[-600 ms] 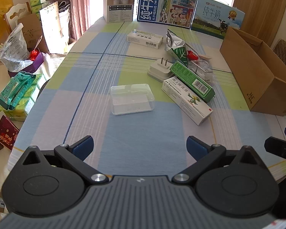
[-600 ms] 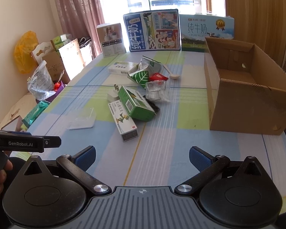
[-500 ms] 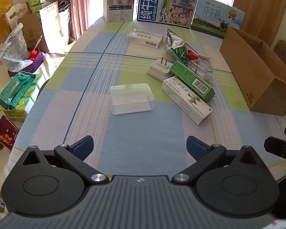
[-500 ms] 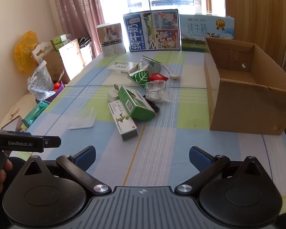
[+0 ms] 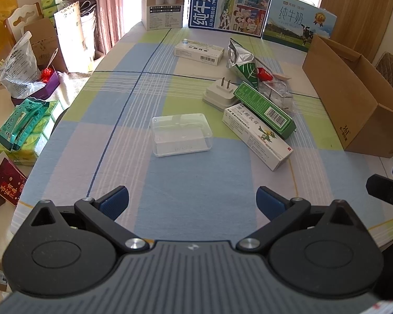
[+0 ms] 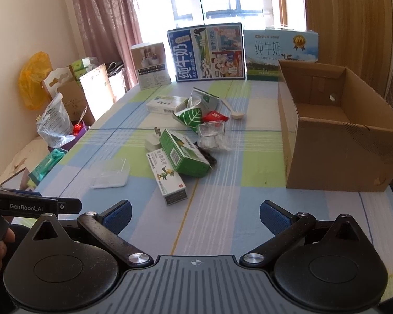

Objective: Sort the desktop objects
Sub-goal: 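Move the right tool toward the white dragon box while the left tool approaches the clear plastic box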

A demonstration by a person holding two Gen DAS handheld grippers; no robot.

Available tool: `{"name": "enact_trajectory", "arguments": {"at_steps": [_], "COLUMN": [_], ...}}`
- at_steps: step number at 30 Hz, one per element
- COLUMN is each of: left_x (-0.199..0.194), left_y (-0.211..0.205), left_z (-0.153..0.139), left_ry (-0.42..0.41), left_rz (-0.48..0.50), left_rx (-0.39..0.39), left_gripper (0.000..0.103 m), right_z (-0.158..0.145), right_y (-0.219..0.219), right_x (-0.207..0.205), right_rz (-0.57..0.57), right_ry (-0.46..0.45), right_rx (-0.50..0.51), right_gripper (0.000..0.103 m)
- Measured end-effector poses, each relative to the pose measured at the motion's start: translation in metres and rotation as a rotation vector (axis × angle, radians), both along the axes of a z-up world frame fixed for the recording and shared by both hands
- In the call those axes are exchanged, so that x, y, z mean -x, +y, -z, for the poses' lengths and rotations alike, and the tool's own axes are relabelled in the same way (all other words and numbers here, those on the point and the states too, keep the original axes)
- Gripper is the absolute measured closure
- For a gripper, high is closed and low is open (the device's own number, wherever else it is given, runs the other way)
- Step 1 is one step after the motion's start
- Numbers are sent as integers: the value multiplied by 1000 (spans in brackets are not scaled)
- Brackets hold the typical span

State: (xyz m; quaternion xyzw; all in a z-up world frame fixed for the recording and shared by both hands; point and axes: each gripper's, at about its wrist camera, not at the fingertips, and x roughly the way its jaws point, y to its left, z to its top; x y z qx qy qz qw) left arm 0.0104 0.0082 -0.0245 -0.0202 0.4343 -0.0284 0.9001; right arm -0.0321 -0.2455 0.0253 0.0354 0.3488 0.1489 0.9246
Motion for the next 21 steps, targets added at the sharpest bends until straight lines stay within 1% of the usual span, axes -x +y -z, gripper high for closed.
{"name": "enact_trajectory", "arguments": {"at_steps": [4, 12, 16, 20, 21], "left_x": [0, -1, -7, -20, -25], "left_y": [0, 2, 6, 14, 17], "left_z": [0, -8, -14, -18, -18], "left_ry": [0, -2, -12, -16, -15], "left_rz": [0, 8, 33, 60, 69], "left_rx": [3, 41, 35, 3, -6], "left_gripper": [1, 1, 1, 1, 1], "right_z": [2, 6, 10, 14, 15], "right_y": [-1, 3, 8, 16, 17], "right_x": [-3, -9, -15, -19, -22], "right_rz": [0, -29, -50, -59, -63], "right_ry": [15, 27, 35, -8, -3], "right_rx": [-3, 11, 15, 46, 42], "right_gripper": [2, 2, 2, 2, 2]}}
